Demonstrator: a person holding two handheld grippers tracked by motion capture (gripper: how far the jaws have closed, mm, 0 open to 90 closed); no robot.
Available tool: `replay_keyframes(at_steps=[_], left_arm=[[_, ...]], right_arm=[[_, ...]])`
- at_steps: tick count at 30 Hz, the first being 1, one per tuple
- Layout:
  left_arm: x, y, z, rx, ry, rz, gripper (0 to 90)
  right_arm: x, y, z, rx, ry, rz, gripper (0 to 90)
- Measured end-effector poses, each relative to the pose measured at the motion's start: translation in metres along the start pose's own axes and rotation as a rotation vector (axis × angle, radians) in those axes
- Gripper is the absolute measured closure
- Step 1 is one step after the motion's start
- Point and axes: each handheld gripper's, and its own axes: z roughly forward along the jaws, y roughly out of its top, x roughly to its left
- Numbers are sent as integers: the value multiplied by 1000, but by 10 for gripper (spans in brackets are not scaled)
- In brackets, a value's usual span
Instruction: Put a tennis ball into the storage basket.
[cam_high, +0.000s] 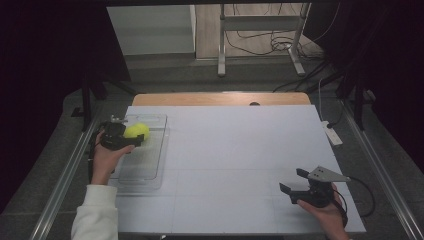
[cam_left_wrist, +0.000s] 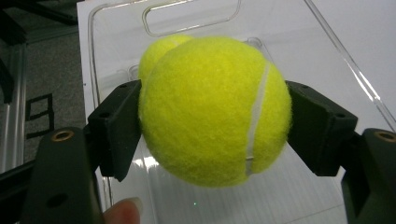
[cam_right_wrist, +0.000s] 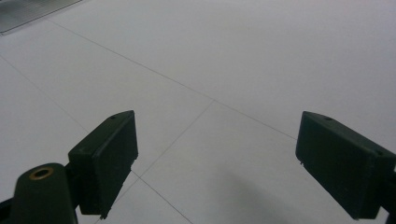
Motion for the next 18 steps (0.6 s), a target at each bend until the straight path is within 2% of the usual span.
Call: replay_keyframes(at_steps=[14, 18], left_arm=[[1, -3, 4, 42, 0, 8, 260], [3, -4, 6, 54, 12, 14, 260]], right_arm=[[0, 0, 0, 1, 0, 0, 134], [0, 0, 0, 2, 1, -1, 134]])
